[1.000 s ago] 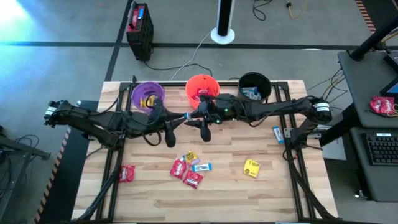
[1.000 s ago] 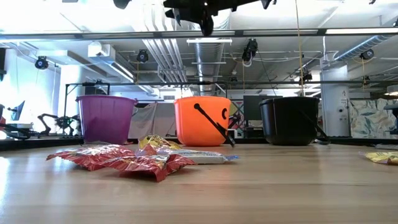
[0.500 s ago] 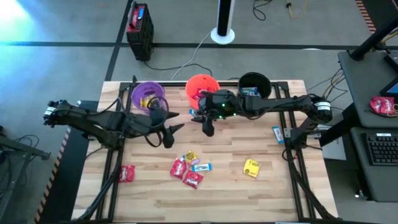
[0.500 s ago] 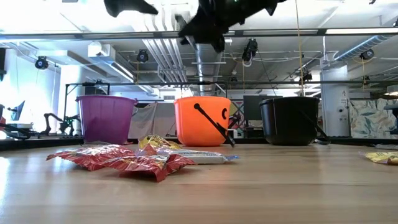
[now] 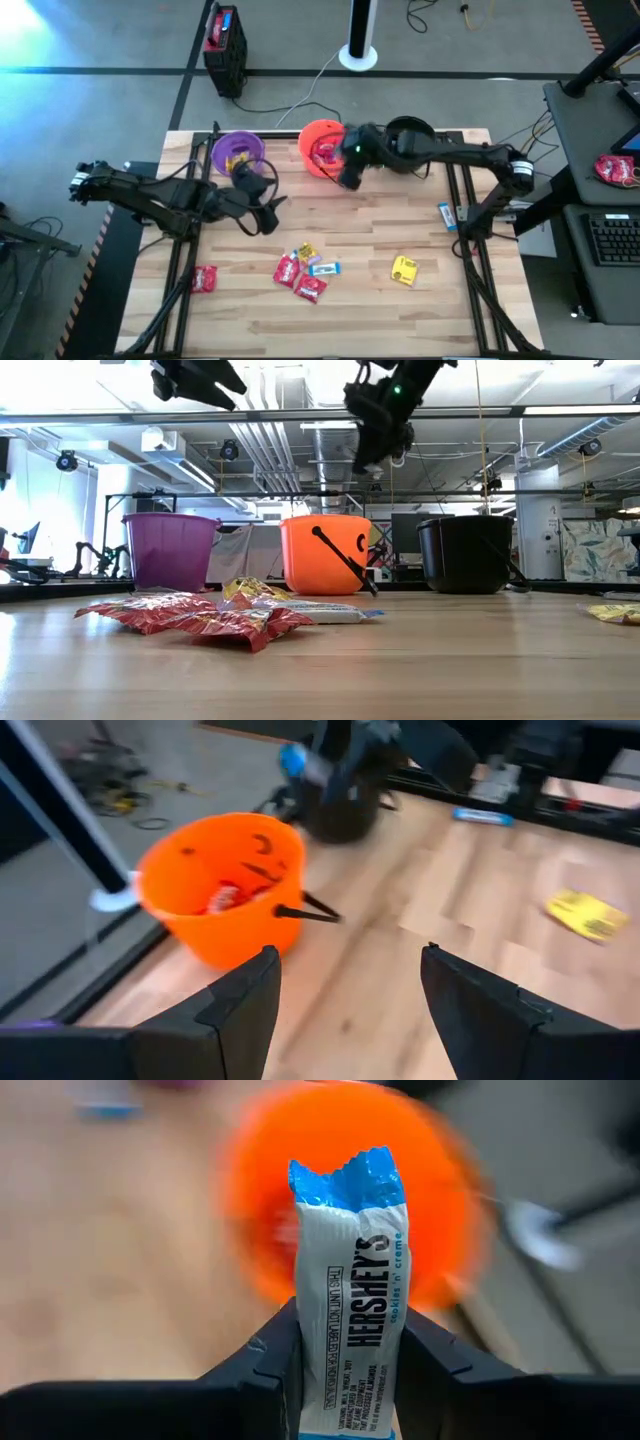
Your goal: Sort candy by brand, put in halloween buckets
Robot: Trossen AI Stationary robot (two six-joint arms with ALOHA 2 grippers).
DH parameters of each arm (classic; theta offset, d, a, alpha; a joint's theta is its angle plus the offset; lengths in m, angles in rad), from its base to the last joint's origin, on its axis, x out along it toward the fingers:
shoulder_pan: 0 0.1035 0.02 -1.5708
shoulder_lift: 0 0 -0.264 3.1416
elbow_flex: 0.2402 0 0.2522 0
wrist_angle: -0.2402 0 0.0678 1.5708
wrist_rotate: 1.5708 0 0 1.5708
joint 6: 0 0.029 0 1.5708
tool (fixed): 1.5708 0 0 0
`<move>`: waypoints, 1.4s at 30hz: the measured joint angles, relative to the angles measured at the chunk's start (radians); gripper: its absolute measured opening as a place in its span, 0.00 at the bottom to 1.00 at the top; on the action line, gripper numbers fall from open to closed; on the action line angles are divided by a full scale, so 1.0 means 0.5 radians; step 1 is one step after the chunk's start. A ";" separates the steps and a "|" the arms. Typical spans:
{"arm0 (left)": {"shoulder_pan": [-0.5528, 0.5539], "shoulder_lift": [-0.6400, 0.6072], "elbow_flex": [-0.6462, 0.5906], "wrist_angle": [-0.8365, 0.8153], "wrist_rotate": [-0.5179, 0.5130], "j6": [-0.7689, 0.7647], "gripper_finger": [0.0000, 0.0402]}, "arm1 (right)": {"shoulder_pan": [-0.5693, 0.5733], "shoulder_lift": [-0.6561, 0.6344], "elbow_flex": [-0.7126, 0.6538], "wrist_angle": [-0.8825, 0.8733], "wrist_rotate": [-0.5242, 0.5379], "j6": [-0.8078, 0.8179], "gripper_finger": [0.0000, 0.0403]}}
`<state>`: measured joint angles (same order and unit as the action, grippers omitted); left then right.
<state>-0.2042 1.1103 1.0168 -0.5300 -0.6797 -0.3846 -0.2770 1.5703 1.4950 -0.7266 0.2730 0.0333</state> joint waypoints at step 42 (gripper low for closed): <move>0.525 -0.001 -0.025 -0.534 0.806 -0.042 0.56 | -0.385 -0.067 0.045 -0.677 -1.059 0.533 0.46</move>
<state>0.0582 1.1099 1.0042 -0.7970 -0.2768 -0.4057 -0.4698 1.5370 1.5173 -1.0653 -0.2563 0.2998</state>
